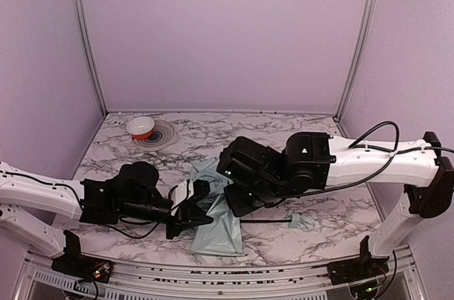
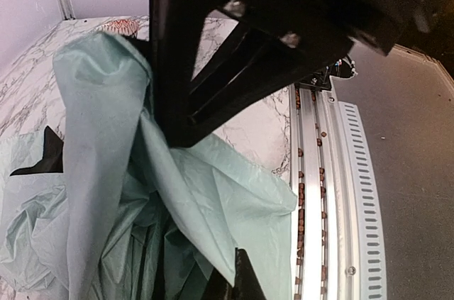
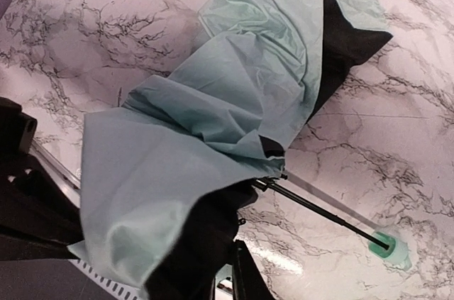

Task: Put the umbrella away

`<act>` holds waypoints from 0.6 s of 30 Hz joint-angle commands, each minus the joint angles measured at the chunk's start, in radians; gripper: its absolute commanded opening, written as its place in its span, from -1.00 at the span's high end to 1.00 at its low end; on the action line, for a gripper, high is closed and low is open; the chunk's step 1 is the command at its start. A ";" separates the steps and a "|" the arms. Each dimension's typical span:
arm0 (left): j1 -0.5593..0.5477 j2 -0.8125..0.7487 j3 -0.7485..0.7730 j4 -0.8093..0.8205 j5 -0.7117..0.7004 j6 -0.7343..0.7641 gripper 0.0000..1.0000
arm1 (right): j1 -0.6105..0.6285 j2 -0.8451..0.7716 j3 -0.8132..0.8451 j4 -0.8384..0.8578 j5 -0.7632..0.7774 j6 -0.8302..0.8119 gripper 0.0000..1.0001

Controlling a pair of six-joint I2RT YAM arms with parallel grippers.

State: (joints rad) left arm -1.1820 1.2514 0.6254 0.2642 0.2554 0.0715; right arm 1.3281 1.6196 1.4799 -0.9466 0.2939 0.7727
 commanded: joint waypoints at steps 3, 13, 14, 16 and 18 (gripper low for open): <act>-0.004 -0.065 -0.037 0.038 0.030 0.011 1.00 | -0.074 -0.073 -0.052 0.105 0.039 -0.099 1.00; -0.003 -0.145 -0.108 0.037 0.004 0.015 1.00 | -0.290 -0.320 -0.298 0.336 -0.414 -0.360 1.00; -0.004 -0.145 -0.108 0.037 -0.002 0.014 1.00 | -0.290 -0.345 -0.308 0.352 -0.446 -0.381 1.00; -0.004 -0.146 -0.105 0.036 -0.007 0.008 1.00 | -0.291 -0.384 -0.297 0.368 -0.468 -0.397 1.00; -0.004 -0.136 -0.098 0.036 -0.007 0.008 1.00 | -0.291 -0.394 -0.273 0.353 -0.434 -0.386 0.94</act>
State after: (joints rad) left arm -1.1763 1.1305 0.5529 0.3553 0.2115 0.0719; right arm 1.0813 1.2907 1.1671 -0.6102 -0.1738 0.4404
